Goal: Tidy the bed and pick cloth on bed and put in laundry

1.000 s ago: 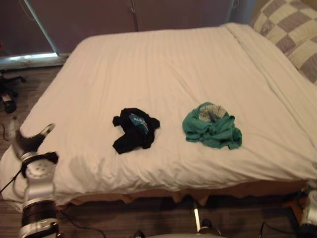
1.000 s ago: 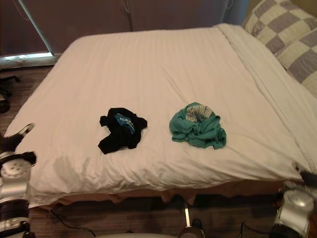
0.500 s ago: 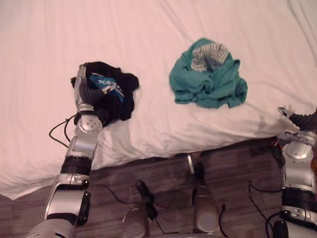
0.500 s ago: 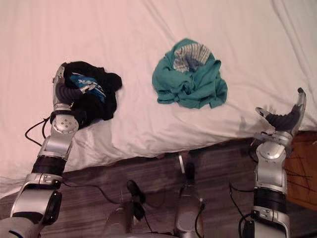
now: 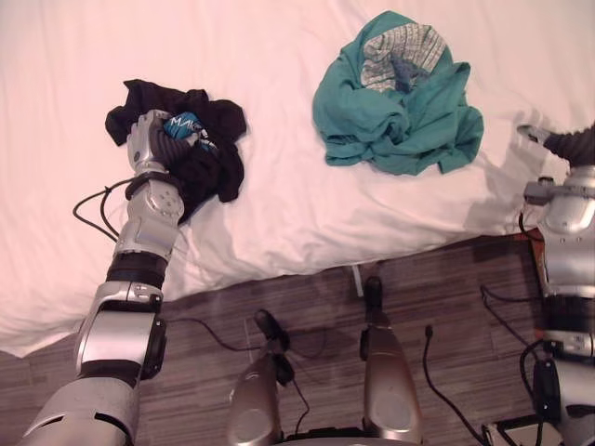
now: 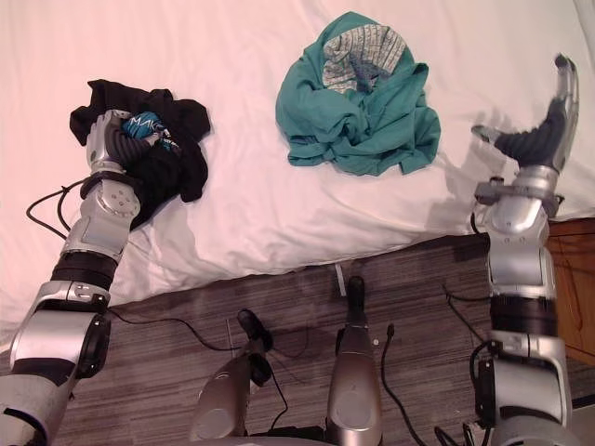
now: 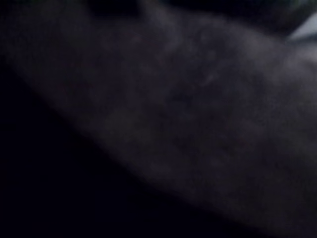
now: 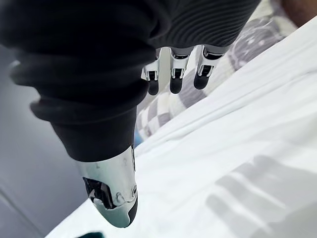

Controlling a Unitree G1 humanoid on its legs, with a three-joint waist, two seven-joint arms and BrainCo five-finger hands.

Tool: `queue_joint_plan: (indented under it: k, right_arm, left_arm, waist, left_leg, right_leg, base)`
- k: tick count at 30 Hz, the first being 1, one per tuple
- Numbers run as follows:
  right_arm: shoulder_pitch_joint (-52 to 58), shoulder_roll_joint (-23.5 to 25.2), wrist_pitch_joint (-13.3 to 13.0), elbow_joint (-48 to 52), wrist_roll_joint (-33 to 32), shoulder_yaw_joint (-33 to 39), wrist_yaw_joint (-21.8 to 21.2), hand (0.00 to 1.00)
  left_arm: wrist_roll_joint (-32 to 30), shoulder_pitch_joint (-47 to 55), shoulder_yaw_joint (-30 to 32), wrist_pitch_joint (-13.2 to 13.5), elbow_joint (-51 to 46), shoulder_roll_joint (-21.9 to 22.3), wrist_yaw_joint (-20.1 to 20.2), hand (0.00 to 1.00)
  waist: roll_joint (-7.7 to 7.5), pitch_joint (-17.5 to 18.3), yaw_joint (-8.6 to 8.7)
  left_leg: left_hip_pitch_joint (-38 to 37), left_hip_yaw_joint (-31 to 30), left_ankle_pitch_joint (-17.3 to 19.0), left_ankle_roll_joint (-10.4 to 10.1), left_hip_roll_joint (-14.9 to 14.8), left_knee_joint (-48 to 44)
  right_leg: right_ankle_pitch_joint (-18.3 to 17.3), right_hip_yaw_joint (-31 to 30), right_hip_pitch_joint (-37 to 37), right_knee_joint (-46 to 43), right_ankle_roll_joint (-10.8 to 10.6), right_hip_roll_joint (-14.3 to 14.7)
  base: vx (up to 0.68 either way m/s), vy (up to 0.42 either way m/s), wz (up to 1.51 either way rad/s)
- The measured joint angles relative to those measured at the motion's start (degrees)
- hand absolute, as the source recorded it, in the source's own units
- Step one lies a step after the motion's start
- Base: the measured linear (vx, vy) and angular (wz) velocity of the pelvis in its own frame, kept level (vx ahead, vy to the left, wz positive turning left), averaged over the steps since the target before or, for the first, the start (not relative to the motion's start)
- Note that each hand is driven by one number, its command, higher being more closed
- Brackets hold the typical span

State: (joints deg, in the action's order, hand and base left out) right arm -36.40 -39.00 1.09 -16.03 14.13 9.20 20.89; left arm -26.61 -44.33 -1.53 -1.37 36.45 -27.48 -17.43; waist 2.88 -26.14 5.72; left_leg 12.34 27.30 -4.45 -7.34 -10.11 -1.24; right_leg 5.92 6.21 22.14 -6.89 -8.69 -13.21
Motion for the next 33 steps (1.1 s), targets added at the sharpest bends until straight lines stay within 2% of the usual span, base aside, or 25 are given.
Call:
queue_joint_plan:
  k: [2,3,4,6,8,9,12,17,19,22,24,25,26,27,30,32,33]
  right_arm:
    - [-2.9,-1.6,0.0,-2.6,0.0,-2.8,-0.8,0.00]
    - [-5.9,-3.3,0.0,-5.4,0.0,-5.9,-1.6,0.00]
    - [-7.1,-4.0,0.0,-6.8,0.0,-7.1,-2.1,0.00]
    - [-11.9,-6.4,0.1,-12.3,0.0,-11.6,-3.4,0.00]
    - [-14.5,-6.7,0.0,-16.0,-0.1,-13.4,-4.4,0.00]
    - [-16.4,-6.7,0.0,-18.8,-0.1,-14.6,-4.8,1.00]
    - [-19.3,-7.9,-0.2,-23.9,-0.2,-14.9,-4.8,1.00]
    - [-21.5,-9.7,-2.0,-31.9,-0.6,-16.5,-4.9,1.00]
    - [-22.3,-9.8,-2.3,-34.6,-0.6,-16.5,-5.1,1.00]
    - [-19.1,-8.5,-2.0,-35.1,-1.0,-13.1,-6.2,1.00]
    - [-8.7,-3.7,-1.7,-26.7,-3.7,-5.3,-6.1,1.00]
    - [-6.2,-2.1,-1.7,-24.6,-4.7,-3.9,-6.1,1.00]
    - [1.0,3.2,-2.0,-18.4,-6.3,-1.3,-6.1,1.00]
    - [4.1,5.7,-2.2,-16.1,-6.9,-0.6,-6.1,1.00]
    - [20.1,20.8,-3.9,-7.7,-9.8,2.0,-7.9,1.00]
    - [26.4,26.9,-4.5,-6.3,-11.1,2.4,-9.5,1.00]
    - [31.2,30.4,-4.6,-5.4,-11.5,2.6,-10.6,1.00]
  left_arm:
    - [1.7,4.3,0.6,1.0,-5.1,2.1,0.0,1.00]
    - [3.9,9.4,1.9,2.6,-10.3,4.9,-0.1,1.00]
    - [5.3,11.2,2.2,3.3,-12.0,6.0,-0.1,1.00]
    - [10.7,18.0,2.3,6.1,-17.7,9.3,-0.1,1.00]
    - [14.5,22.0,2.5,7.6,-19.7,11.1,0.0,1.00]
    - [16.8,24.9,3.3,8.5,-21.0,12.4,0.1,1.00]
    - [21.4,29.5,3.9,9.5,-21.9,13.6,0.1,1.00]
    - [25.0,32.1,3.6,9.1,-20.0,15.1,1.5,1.00]
    - [25.8,32.4,3.2,8.2,-20.0,16.1,2.2,1.00]
    - [26.3,34.9,1.1,7.5,-22.1,17.9,2.7,1.00]
    - [26.2,38.8,0.3,6.8,-25.3,19.1,4.1,1.00]
    - [26.2,39.4,0.3,6.7,-25.5,19.2,4.3,1.00]
    - [26.2,41.5,0.6,6.4,-25.5,19.1,5.0,1.00]
    - [26.2,42.7,0.9,6.2,-25.4,19.1,5.0,1.00]
    - [26.0,47.1,1.6,4.7,-24.8,19.1,6.9,1.00]
    - [26.0,48.5,1.7,4.0,-23.9,19.2,8.1,1.00]
    - [26.0,49.7,1.7,3.6,-23.4,19.5,9.0,1.00]
  waist:
    - [0.71,-0.3,-0.75]
    - [1.69,-0.6,-1.94]
    - [2.14,-0.8,-2.47]
    - [4.36,-1.1,-4.40]
    - [5.43,-1.1,-6.05]
    - [5.97,-1.2,-6.78]
    - [6.23,-1.2,-8.25]
    - [6.57,-1.4,-8.16]
    - [6.59,-1.4,-8.19]
    - [6.53,-1.4,-8.06]
    - [5.72,-1.5,-7.85]
    - [5.43,-1.3,-7.77]
    - [4.13,-0.4,-6.88]
    - [3.39,0.6,-6.39]
    - [-1.59,6.4,-5.18]
    - [-3.65,8.6,-4.88]
    - [-4.66,11.2,-4.68]
  left_leg:
    - [1.0,-1.1,0.0,0.0,-0.1,-0.5]
    - [2.0,-2.4,0.0,0.0,-0.1,-1.0]
    - [2.2,-2.8,0.0,0.0,-0.1,-1.1]
    - [4.1,-4.8,-0.2,0.3,-0.1,-1.7]
    - [5.1,-5.7,-0.4,0.6,0.0,-1.7]
    - [5.8,-6.6,-0.6,0.8,0.1,-1.7]
    - [7.2,-7.6,-0.7,1.0,0.3,-1.9]
    - [8.1,-9.9,-0.7,1.0,1.1,-2.9]
    - [8.3,-10.8,-1.3,1.7,1.1,-2.9]
    - [6.8,-11.6,-1.4,1.8,0.9,-2.6]
    - [3.2,-11.6,-1.4,1.8,0.7,-2.2]
    - [2.3,-11.6,-1.4,1.8,0.7,-1.9]
    - [0.0,-11.4,-1.4,1.8,0.6,-1.0]
    - [-0.6,-11.2,-1.4,1.7,0.6,-0.6]
    - [-4.9,-8.6,-1.0,1.2,0.2,1.7]
    - [-8.4,-6.8,-0.6,0.7,0.2,2.9]
    - [-10.1,-5.9,-0.4,0.5,0.4,3.7]
  right_leg:
    - [0.0,1.0,0.1,0.0,0.0,-0.1]
    - [0.0,1.9,0.1,0.0,0.0,-0.3]
    - [0.0,2.3,0.1,0.0,0.0,-0.4]
    - [0.0,4.5,0.2,0.0,0.0,-0.8]
    - [0.0,5.3,0.4,0.0,0.0,-1.0]
    - [0.0,6.3,0.5,0.0,0.0,-1.2]
    - [0.0,7.7,1.5,-1.0,0.0,-1.7]
    - [-1.2,9.8,1.6,-3.5,-0.4,-3.1]
    - [-1.5,10.9,1.3,-4.1,0.0,-3.2]
    - [-1.9,12.3,-1.2,-4.2,0.2,-3.1]
    - [-2.6,13.1,-5.1,-4.0,0.3,-2.9]
    - [-2.7,13.2,-5.9,-4.0,0.3,-2.9]
    - [-3.4,13.3,-7.9,-3.8,0.1,-2.7]
    - [-3.6,13.3,-8.3,-3.8,0.1,-2.6]
    - [-4.3,12.0,-10.6,-2.7,0.1,-1.7]
    - [-4.7,10.7,-12.5,-2.4,-0.1,-1.5]
    - [-4.7,10.2,-13.4,-1.7,-0.2,-1.4]
  base:
    - [0.01,-0.005,0.28]
    - [0.03,-0.005,0.32]
    - [0.03,-0.003,0.33]
    - [0.04,0.002,0.42]
    - [0.02,0.006,0.33]
    - [0.03,0.011,0.25]
    - [0.02,0.016,0.23]
    - [-0.02,0.020,0.19]
    - [-0.05,0.002,0.26]
    - [-0.03,-0.004,0.21]
    - [0.03,-0.019,0.10]
    - [0.06,-0.027,-0.01]
    - [0.07,-0.027,-0.03]
    - [0.09,-0.026,-0.13]
    - [0.15,-0.028,-0.30]
    - [0.13,-0.001,-0.37]
    - [0.11,0.022,-0.36]
